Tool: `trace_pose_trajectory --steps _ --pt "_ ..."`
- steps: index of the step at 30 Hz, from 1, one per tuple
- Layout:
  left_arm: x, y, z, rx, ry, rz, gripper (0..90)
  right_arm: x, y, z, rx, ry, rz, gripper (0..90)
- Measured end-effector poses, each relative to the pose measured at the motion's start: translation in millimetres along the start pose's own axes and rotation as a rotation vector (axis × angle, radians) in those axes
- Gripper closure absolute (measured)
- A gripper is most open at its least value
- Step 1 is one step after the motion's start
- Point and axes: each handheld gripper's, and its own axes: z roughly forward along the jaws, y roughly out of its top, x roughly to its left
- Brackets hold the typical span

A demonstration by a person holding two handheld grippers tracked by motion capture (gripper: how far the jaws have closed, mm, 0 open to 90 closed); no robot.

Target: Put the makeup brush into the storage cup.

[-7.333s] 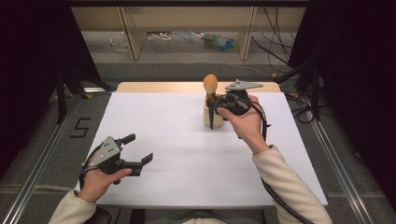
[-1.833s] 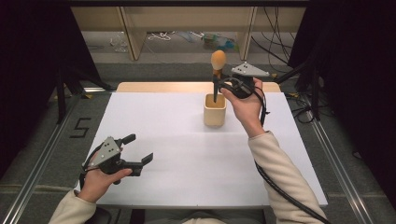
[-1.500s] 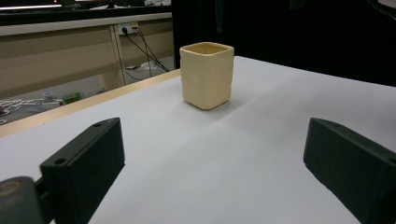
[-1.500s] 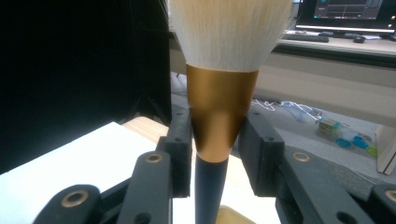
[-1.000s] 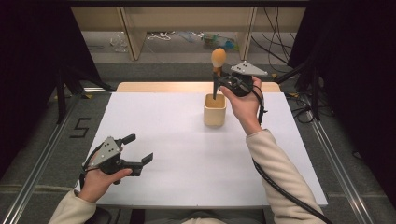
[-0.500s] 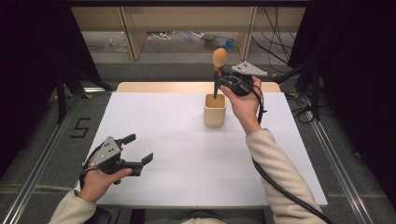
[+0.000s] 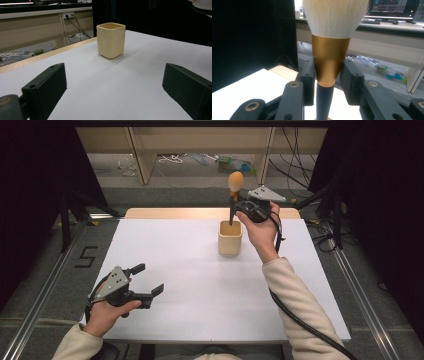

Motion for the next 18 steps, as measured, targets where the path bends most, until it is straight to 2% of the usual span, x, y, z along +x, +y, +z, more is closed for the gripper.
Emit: trace_pose_trajectory --steps 18 --pt "0.0 0.0 0.1 0.0 0.0 0.001 5.1 -2.9 -3.5 5.0 -0.005 -0.02 0.005 66.8"
